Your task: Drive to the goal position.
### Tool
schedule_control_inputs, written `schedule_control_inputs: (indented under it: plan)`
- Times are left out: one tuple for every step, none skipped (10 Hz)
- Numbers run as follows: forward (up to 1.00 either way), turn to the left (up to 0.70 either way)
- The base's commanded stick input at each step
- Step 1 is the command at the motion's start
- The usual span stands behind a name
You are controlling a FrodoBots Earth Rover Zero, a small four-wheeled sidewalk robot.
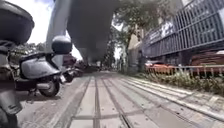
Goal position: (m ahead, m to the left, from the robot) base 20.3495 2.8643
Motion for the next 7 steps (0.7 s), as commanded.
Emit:
schedule_control_inputs:
  plan:
    - [0.45, 0.27]
    - [0.45, 0.27]
    - [0.45, 0.27]
    - [0.45, 0.16]
    - [0.45, 0.0]
    - [0.45, 0.0]
    - [0.45, 0.0]
